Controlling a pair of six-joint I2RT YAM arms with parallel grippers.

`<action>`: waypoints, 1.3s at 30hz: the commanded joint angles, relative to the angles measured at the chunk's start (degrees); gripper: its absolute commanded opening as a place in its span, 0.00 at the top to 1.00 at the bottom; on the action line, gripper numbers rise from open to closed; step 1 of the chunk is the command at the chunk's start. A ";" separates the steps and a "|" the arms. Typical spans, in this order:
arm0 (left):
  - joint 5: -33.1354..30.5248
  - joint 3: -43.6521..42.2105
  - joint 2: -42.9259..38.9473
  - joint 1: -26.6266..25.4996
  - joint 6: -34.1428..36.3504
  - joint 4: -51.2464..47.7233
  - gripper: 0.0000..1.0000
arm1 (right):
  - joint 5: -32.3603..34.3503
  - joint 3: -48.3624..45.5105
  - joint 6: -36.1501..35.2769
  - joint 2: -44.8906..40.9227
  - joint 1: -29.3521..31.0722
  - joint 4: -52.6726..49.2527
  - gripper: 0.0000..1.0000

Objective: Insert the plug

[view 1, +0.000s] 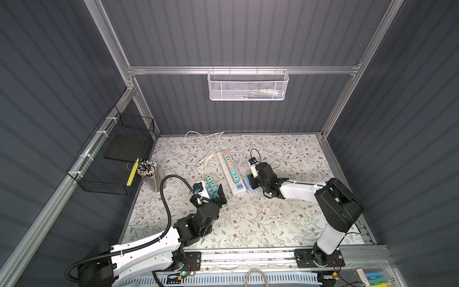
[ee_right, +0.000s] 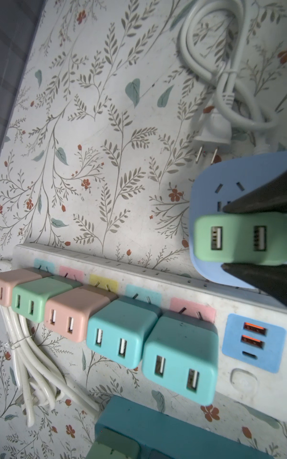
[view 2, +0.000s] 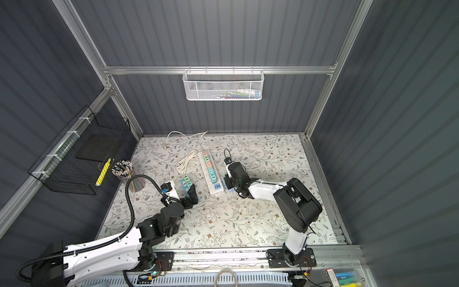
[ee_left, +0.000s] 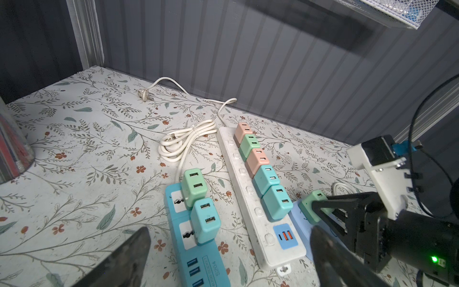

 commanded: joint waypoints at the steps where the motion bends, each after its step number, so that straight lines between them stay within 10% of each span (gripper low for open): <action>1: -0.91 -1.04 -1.28 0.28 1.05 0.89 0.00 | -0.63 -1.46 0.39 4.90 0.61 -12.93 0.80; 16: -1.30 -1.12 -1.90 0.30 1.05 0.41 0.00 | 16.86 -4.66 10.87 2.36 -0.40 -12.62 0.79; 39: -2.45 4.31 -0.58 0.46 2.36 -6.65 0.00 | 7.19 2.54 6.97 -10.61 -4.57 -19.70 0.38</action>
